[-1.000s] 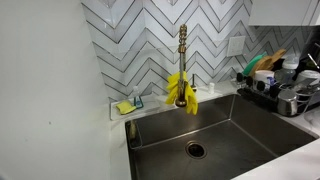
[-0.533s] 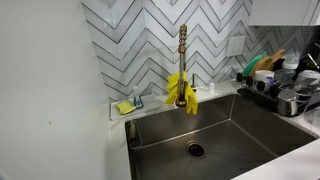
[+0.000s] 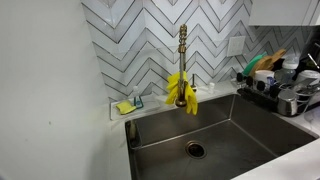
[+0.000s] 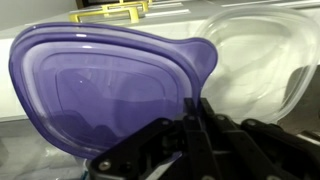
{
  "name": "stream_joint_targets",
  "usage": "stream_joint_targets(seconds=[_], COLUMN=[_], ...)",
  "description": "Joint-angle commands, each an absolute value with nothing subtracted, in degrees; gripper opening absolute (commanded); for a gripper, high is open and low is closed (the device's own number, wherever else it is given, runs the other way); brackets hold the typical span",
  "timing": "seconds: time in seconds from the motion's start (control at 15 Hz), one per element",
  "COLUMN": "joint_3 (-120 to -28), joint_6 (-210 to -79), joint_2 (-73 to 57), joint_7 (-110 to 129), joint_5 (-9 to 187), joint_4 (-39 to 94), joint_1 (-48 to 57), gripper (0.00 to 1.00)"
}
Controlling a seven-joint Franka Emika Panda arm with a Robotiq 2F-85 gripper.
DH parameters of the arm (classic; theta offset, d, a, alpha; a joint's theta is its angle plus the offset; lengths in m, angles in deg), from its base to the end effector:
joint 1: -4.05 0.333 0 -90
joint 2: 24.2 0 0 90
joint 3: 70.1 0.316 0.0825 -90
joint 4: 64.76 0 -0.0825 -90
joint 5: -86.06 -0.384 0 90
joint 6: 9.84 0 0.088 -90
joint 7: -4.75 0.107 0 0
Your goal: Spill out the water from the lunch box, then put the lid on it
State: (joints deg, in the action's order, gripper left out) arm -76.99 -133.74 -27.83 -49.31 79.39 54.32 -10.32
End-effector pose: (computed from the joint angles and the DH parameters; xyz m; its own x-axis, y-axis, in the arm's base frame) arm 0.5115 -0.1951 0.4702 0.8551 0.4881 0.1747 0.4875 -0.8717 0.0495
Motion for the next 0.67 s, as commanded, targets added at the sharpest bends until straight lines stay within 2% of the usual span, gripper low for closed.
stream_joint_targets(seconds=[0.0,0.07,0.13,0.47,0.53,0.6], joint_3=[-77.65,-77.85,-78.76,-78.89,-78.69,-78.53], joint_6=[-131.29,-133.28,-131.92,-132.01,-131.81,-131.83], joint_2=[-35.17,-36.25,-32.21,-34.98,-35.93,-37.55], joint_7=[-44.02,-43.76,-45.54,-44.24,-44.15,-44.34], joint_5=[82.46,80.72,80.95,81.05,81.58,81.03], joint_4=[60.94,62.48,57.84,60.46,61.51,62.9], joint_1=[-7.36,-6.64,-6.47,-5.44,-5.37,-4.92], gripper=[0.02,0.02,0.08,0.08,0.02,0.02])
